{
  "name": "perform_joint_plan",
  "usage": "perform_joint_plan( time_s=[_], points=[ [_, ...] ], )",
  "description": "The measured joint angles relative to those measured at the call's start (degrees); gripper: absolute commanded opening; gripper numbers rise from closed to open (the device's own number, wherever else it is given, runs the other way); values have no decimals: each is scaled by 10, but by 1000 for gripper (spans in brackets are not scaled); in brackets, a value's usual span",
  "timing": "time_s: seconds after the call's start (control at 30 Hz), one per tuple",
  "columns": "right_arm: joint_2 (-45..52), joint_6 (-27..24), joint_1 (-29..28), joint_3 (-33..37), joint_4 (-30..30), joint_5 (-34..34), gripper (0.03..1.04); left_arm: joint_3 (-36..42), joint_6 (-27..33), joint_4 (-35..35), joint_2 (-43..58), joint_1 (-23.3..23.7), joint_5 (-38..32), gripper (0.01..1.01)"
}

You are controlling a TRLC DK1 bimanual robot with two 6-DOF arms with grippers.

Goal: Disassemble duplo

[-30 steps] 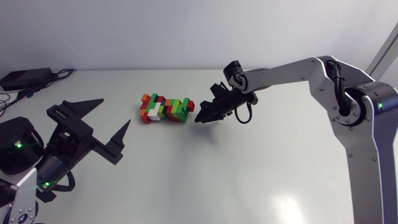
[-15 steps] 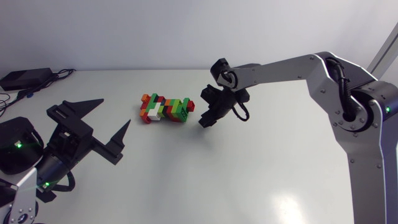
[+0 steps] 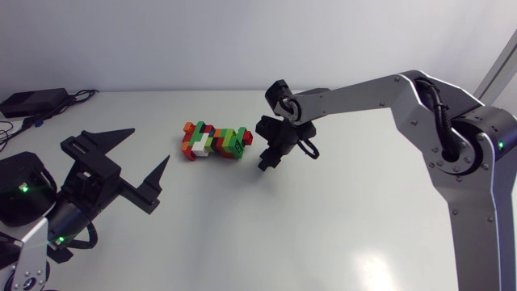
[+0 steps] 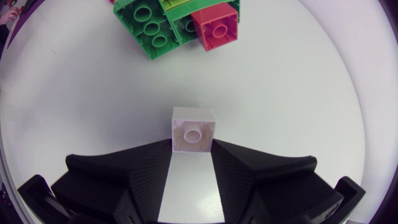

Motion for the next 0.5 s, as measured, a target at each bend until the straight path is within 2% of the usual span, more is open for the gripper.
perform_joint_plan(
  time_s=[0.1,0.17,0.27,0.43,0.5],
  points=[
    [0,-3,0,-2,-1,0,641,0,0,0,0,0,0,974],
    [0,-4,0,-4,-1,0,761,0,0,0,0,0,0,974],
    [0,-6,0,-4,-1,0,859,0,0,0,0,0,0,974],
    [0,-10,-1,-6,-1,-12,995,0,0,0,0,0,2,974],
    [-3,-10,-1,-12,1,-27,997,0,0,0,0,0,2,974]
  ],
)
